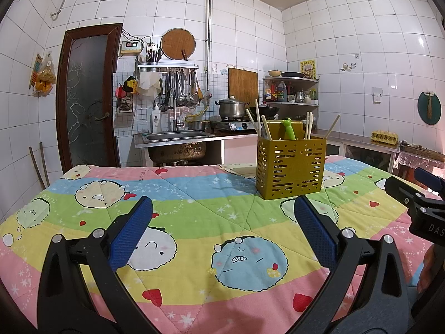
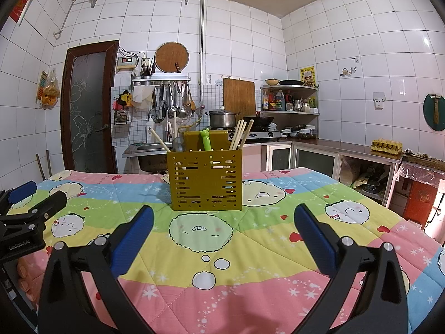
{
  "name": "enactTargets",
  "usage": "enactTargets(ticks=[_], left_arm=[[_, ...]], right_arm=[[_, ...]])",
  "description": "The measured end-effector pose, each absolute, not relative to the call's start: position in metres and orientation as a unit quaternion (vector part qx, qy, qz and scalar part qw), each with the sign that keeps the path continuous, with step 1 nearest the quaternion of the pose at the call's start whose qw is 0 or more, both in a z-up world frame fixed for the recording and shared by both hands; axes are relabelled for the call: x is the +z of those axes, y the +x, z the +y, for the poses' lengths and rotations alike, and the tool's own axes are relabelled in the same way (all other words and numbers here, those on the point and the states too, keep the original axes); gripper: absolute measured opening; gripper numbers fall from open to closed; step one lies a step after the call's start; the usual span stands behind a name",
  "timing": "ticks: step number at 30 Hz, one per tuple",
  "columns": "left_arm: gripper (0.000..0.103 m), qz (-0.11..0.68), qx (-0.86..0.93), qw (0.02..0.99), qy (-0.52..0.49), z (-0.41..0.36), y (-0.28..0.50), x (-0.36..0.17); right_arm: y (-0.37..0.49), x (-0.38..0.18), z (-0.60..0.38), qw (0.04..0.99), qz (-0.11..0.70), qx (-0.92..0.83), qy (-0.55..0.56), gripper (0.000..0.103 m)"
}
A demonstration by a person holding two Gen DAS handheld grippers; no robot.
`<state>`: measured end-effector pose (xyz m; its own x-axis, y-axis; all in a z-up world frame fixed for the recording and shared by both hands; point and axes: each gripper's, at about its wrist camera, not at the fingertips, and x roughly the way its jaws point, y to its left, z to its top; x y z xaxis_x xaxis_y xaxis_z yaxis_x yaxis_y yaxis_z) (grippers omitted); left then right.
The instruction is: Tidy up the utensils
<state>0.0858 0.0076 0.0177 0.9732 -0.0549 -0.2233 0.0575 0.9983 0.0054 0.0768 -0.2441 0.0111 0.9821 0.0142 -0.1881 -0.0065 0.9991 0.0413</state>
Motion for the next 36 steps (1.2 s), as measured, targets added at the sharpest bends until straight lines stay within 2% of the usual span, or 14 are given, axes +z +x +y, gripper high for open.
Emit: enactTargets(ticks=[36], left_arm=[[0.098,0.111,-0.028,0.993,0.007,0.0093,0.0857,0.0202]], right_arm=[[0.0766,0.0111,-0.2451,0.995,0.094,0.005,0.021,0.099]])
